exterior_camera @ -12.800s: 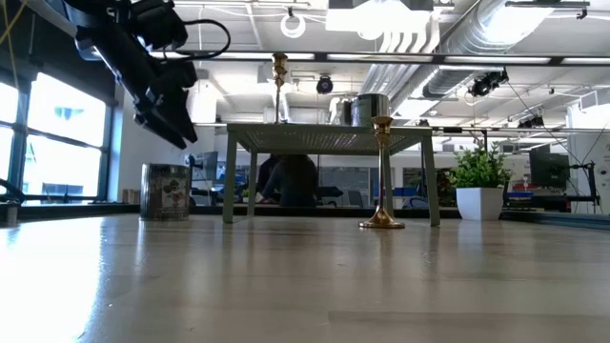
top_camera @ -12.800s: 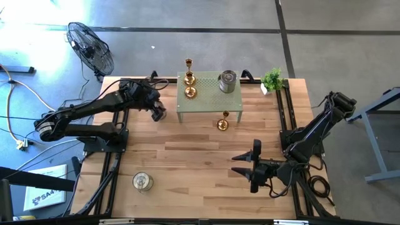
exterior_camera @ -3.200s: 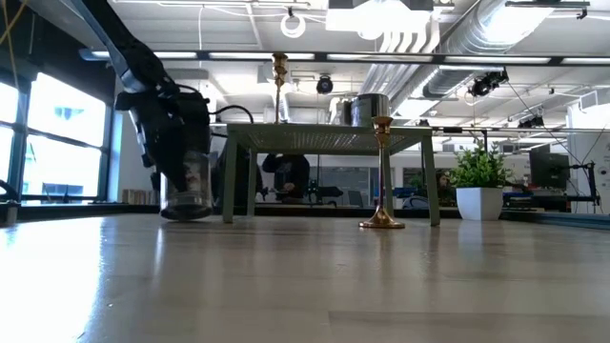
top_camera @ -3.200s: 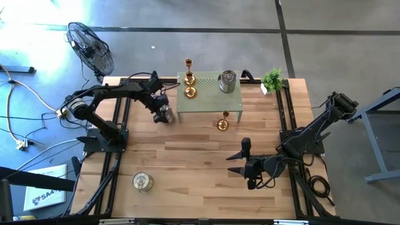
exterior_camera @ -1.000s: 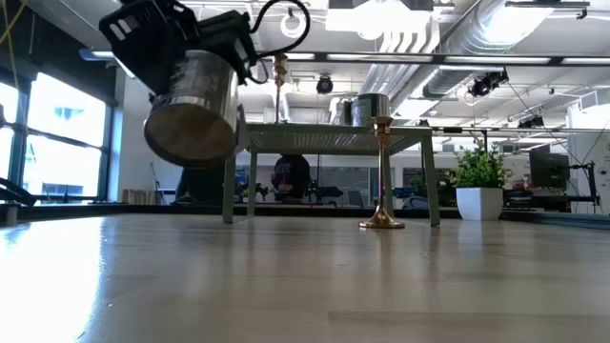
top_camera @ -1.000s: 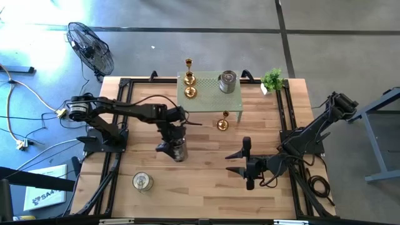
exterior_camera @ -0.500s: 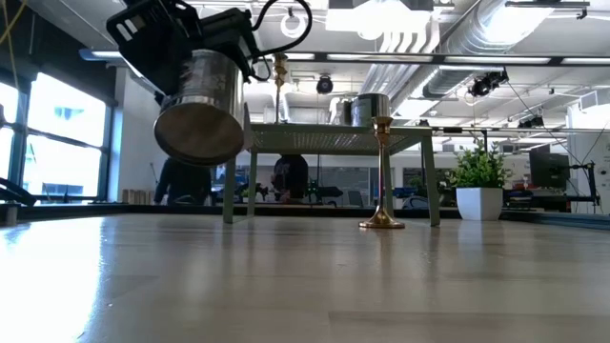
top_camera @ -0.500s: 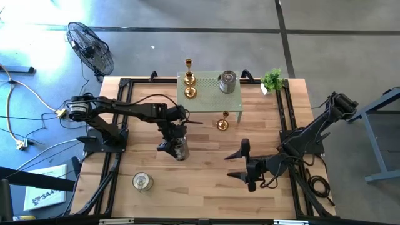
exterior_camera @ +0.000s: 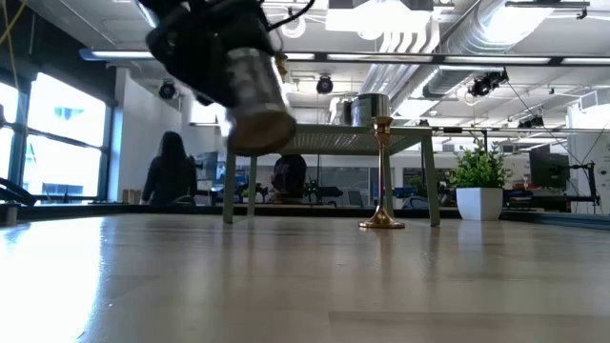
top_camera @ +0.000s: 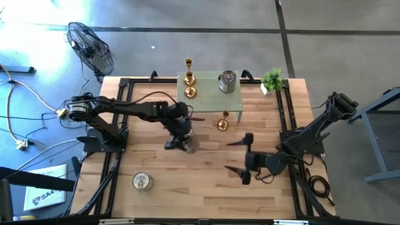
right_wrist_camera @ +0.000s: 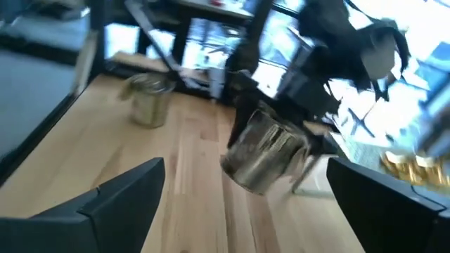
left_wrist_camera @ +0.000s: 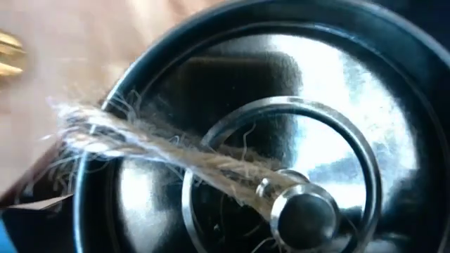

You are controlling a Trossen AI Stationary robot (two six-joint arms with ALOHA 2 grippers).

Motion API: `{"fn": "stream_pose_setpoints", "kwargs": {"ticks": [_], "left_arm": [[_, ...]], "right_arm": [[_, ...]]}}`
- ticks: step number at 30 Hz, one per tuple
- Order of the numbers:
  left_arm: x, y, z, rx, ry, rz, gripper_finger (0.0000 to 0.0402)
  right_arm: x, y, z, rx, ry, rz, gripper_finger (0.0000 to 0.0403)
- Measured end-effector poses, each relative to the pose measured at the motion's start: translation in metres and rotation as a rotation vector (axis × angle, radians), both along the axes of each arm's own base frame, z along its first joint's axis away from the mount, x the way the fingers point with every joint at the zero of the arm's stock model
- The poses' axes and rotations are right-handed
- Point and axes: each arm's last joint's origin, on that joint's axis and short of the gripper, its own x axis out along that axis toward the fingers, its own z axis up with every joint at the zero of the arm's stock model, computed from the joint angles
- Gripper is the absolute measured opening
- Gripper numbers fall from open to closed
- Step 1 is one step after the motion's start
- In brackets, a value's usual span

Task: Pick & Place candle stick holders
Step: Put the top silver scented candle on the shelf aligned with the other silver scented candle

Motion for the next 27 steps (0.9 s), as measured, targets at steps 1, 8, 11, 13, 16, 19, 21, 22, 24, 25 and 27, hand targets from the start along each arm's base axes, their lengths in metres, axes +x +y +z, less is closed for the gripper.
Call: {"fn": "stream_pose_setpoints", "kwargs": {"ticks": [1, 8, 11, 13, 16, 19, 21, 22, 24, 25, 27], "left_arm": [[0.003, -0.001, 0.005, 0.058, -0.018, 0.019, 0.0358], [0.019, -0.019, 0.045, 0.337, -0.112, 0.050, 0.0358], [0.021, -0.027, 0.061, 0.364, -0.130, 0.028, 0.0358], [0.023, -0.032, 0.072, 0.390, -0.147, 0.037, 0.0358], [0.025, -0.040, 0.084, 0.462, -0.172, 0.065, 0.0358], [0.026, -0.047, 0.090, 0.560, -0.203, 0.087, 0.0358], [0.027, -0.051, 0.092, 0.609, -0.220, 0.096, 0.0358], [0.027, -0.053, 0.093, 0.627, -0.231, 0.107, 0.0358], [0.029, -0.056, 0.095, 0.638, -0.261, 0.120, 0.0358], [0.029, -0.056, 0.097, 0.637, -0.277, 0.123, 0.0358], [0.031, -0.056, 0.099, 0.639, -0.309, 0.118, 0.0358]], "right_arm": [[0.001, -0.002, 0.000, 0.038, -0.009, -0.027, 0.0390], [0.010, -0.016, -0.001, 0.074, 0.004, -0.049, 0.0394], [0.011, -0.019, 0.000, 0.063, -0.008, -0.084, 0.0392], [0.012, -0.022, 0.000, 0.029, -0.019, -0.144, 0.0392], [0.011, -0.025, 0.001, -0.004, -0.043, -0.259, 0.0394], [0.010, -0.026, 0.001, -0.035, -0.045, -0.300, 0.0392], [0.010, -0.026, 0.001, -0.055, -0.040, -0.301, 0.0390], [0.010, -0.026, 0.001, -0.059, -0.038, -0.300, 0.0390], [0.010, -0.026, 0.001, -0.049, -0.032, -0.280, 0.0390], [0.011, -0.026, 0.000, -0.034, -0.029, -0.264, 0.0390], [0.013, -0.028, 0.000, -0.009, -0.020, -0.223, 0.0390]]}}
